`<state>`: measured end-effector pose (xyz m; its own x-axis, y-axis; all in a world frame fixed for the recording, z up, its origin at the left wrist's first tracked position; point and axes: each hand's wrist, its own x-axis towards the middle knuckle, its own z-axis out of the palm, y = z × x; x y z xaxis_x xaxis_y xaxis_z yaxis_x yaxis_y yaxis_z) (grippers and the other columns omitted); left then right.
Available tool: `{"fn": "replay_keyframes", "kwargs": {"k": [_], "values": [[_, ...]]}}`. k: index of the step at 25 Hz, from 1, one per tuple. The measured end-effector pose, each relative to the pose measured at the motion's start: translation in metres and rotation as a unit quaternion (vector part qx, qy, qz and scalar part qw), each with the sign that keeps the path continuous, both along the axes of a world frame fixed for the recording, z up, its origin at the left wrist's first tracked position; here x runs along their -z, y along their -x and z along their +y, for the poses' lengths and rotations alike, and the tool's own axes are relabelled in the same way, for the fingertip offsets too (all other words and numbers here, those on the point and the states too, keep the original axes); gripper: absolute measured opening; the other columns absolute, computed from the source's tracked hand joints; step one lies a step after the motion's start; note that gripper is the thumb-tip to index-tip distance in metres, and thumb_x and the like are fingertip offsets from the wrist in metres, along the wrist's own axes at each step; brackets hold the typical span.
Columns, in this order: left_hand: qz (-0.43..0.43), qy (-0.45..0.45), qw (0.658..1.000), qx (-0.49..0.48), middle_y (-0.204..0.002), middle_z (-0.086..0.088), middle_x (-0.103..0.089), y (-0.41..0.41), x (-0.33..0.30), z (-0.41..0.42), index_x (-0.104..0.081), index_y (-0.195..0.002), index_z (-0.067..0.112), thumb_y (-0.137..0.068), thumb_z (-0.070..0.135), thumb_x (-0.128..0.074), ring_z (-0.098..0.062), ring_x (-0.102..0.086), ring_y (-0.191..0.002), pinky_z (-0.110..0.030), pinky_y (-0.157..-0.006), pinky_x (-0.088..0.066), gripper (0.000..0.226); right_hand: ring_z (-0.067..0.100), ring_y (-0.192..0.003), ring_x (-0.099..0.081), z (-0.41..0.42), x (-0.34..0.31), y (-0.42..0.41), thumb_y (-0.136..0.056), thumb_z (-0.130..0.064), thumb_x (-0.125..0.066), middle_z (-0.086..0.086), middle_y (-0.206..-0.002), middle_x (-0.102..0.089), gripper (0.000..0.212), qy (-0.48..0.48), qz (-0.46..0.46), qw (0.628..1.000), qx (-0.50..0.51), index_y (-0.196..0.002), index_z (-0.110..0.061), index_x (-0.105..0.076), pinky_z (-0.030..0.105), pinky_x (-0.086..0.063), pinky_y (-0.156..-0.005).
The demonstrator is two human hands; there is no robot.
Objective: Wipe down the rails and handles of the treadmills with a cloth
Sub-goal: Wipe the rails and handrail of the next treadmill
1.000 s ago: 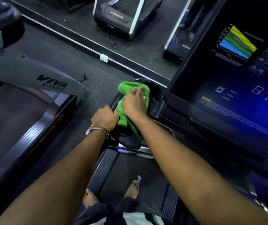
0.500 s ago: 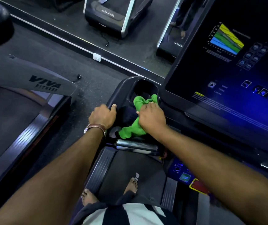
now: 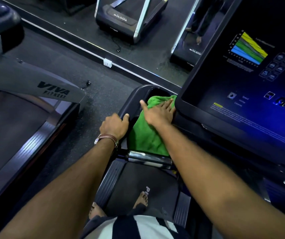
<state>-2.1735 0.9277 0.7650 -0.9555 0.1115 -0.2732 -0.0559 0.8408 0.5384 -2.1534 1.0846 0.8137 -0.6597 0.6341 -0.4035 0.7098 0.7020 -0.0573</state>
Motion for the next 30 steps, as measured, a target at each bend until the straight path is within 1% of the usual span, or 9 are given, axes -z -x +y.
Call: {"fn": "replay_keyframes", "kwargs": {"k": [6, 12, 15, 18, 20, 23, 26, 28, 30], "values": [[0.016, 0.026, 1.0, 0.008, -0.111, -0.023, -0.063, 0.0, 0.0, 0.004, -0.06, -0.107, 0.008, -0.085, 0.063, -0.036, -0.044, -0.059, -0.101, -0.043, -0.082, -0.046, 0.064, 0.037, -0.142, -0.031, 0.017, 0.0, 0.038, -0.063, -0.096, -0.001, 0.018, -0.153, -0.034, 0.123, 0.104, 0.018, 0.994, 0.012, -0.148, -0.015, -0.036, 0.05, -0.019, -0.116], [0.005, 0.03, 0.999, 0.011, -0.114, -0.024, -0.062, -0.003, -0.002, 0.001, -0.058, -0.109, 0.008, -0.085, 0.065, -0.034, -0.044, -0.058, -0.103, -0.044, -0.084, -0.045, 0.066, 0.038, -0.146, -0.02, 0.014, -0.015, 0.049, -0.06, -0.097, 0.006, 0.012, -0.154, -0.036, 0.125, 0.005, -0.184, 0.978, -0.102, -0.143, -0.02, -0.046, 0.065, 0.008, -0.111], [0.009, 0.03, 0.999, 0.016, -0.114, -0.024, -0.062, -0.004, 0.001, -0.001, -0.058, -0.109, 0.009, -0.086, 0.065, -0.034, -0.044, -0.058, -0.104, -0.044, -0.085, -0.045, 0.065, 0.04, -0.145, -0.022, 0.01, -0.002, 0.053, -0.065, -0.097, -0.01, 0.017, -0.155, -0.031, 0.12, 0.076, -0.06, 0.995, -0.003, -0.147, -0.014, -0.038, 0.057, -0.005, -0.118], [0.011, 0.035, 0.999, 0.019, -0.115, -0.024, -0.062, -0.003, 0.0, 0.001, -0.058, -0.11, 0.008, -0.087, 0.063, -0.034, -0.044, -0.058, -0.104, -0.044, -0.086, -0.045, 0.064, 0.036, -0.141, -0.033, 0.019, 0.012, 0.038, -0.067, -0.096, -0.011, 0.019, -0.146, -0.046, 0.118, 0.049, 0.04, 0.998, -0.03, -0.142, -0.011, -0.045, 0.051, -0.007, -0.119], [0.014, 0.044, 0.999, 0.021, -0.115, -0.024, -0.062, -0.002, -0.002, 0.004, -0.058, -0.11, 0.006, -0.088, 0.061, -0.034, -0.044, -0.058, -0.104, -0.044, -0.085, -0.045, 0.064, 0.034, -0.135, -0.043, 0.022, 0.011, 0.031, -0.071, -0.093, -0.007, 0.017, -0.139, -0.054, 0.114, 0.037, 0.028, 0.996, -0.074, -0.134, -0.01, -0.054, 0.054, -0.01, -0.117], [0.01, 0.044, 0.999, 0.02, -0.114, -0.024, -0.062, -0.002, -0.002, 0.003, -0.058, -0.108, 0.006, -0.087, 0.062, -0.033, -0.044, -0.058, -0.103, -0.044, -0.083, -0.045, 0.064, 0.035, -0.129, -0.049, 0.004, 0.0, 0.033, -0.065, -0.092, 0.009, 0.013, -0.123, -0.065, 0.122, -0.067, -0.119, 0.976, -0.171, -0.119, -0.013, -0.067, 0.069, 0.013, -0.105], [0.011, 0.038, 0.999, 0.02, -0.112, -0.023, -0.062, -0.003, -0.001, 0.001, -0.058, -0.107, 0.007, -0.087, 0.064, -0.033, -0.044, -0.059, -0.101, -0.043, -0.08, -0.044, 0.066, 0.041, -0.146, -0.014, 0.002, 0.002, 0.029, -0.06, -0.097, 0.004, 0.025, -0.153, -0.03, 0.134, -0.044, -0.157, 0.985, -0.06, -0.144, -0.002, -0.036, 0.061, 0.012, -0.111], [0.009, 0.034, 0.999, 0.021, -0.112, -0.022, -0.062, -0.004, -0.001, -0.001, -0.058, -0.107, 0.008, -0.087, 0.065, -0.032, -0.043, -0.059, -0.1, -0.043, -0.08, -0.044, 0.066, 0.039, -0.148, 0.0, 0.012, 0.01, 0.022, -0.063, -0.098, -0.005, 0.031, -0.157, 0.0, 0.138, -0.024, -0.047, 0.999, 0.006, -0.146, 0.011, -0.006, 0.047, 0.002, -0.119], [0.007, 0.029, 0.999, 0.022, -0.113, -0.023, -0.062, -0.003, 0.0, -0.001, -0.057, -0.107, 0.009, -0.087, 0.065, -0.032, -0.043, -0.058, -0.101, -0.044, -0.082, -0.045, 0.065, 0.035, -0.149, 0.005, 0.022, 0.013, 0.026, -0.07, -0.094, -0.011, 0.029, -0.157, 0.008, 0.131, -0.013, 0.045, 0.999, 0.028, -0.146, 0.012, 0.003, 0.04, 0.005, -0.119]]}}
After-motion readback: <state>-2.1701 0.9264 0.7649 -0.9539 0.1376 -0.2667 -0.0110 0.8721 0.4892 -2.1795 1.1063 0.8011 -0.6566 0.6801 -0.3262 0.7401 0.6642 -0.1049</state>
